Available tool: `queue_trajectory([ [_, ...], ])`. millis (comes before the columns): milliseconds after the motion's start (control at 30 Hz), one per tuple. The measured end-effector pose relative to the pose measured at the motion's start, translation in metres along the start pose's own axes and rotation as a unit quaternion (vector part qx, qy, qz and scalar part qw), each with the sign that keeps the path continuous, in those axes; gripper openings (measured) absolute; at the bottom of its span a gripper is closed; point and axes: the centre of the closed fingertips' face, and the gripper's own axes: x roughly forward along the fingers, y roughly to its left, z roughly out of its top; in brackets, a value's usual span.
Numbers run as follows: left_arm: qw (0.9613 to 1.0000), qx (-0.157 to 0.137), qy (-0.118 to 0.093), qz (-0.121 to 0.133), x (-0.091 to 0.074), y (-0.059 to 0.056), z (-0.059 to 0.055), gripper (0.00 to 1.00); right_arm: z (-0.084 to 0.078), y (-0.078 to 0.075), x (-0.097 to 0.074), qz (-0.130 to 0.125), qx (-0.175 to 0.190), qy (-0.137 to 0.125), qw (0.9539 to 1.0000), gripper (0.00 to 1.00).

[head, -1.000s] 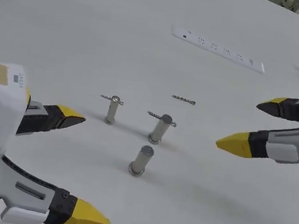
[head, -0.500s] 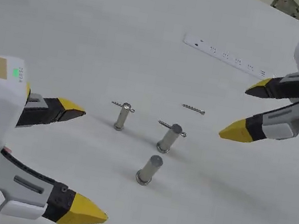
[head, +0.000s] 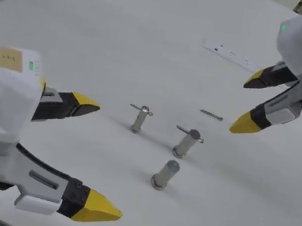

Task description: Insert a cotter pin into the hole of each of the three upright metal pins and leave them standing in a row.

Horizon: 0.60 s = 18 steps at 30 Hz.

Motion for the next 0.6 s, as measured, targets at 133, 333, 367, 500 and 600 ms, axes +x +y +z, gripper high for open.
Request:
queue_trajectory([
  [133,1.0000,-0.002,0.000,0.001,-0.001,-0.001,0.000,0.96,-0.004,-0.004,0.013,0.016,-0.001,0.016,0.9997,0.58],
  [333,1.0000,-0.006,0.001,0.004,-0.003,0.000,-0.002,0.96,-0.011,-0.009,0.030,0.029,-0.003,0.028,0.9992,0.50],
  [367,1.0000,-0.008,0.001,0.004,-0.003,0.000,-0.002,0.95,-0.012,-0.009,0.032,0.032,-0.003,0.030,0.9990,0.47],
  [500,0.9999,-0.014,0.001,0.003,-0.003,0.000,-0.004,0.95,-0.015,-0.013,0.040,0.036,-0.008,0.035,0.9987,0.34],
  [600,0.9998,-0.017,0.001,0.004,-0.002,-0.001,-0.005,0.95,-0.016,-0.021,0.049,0.034,-0.008,0.035,0.9988,0.31],
])
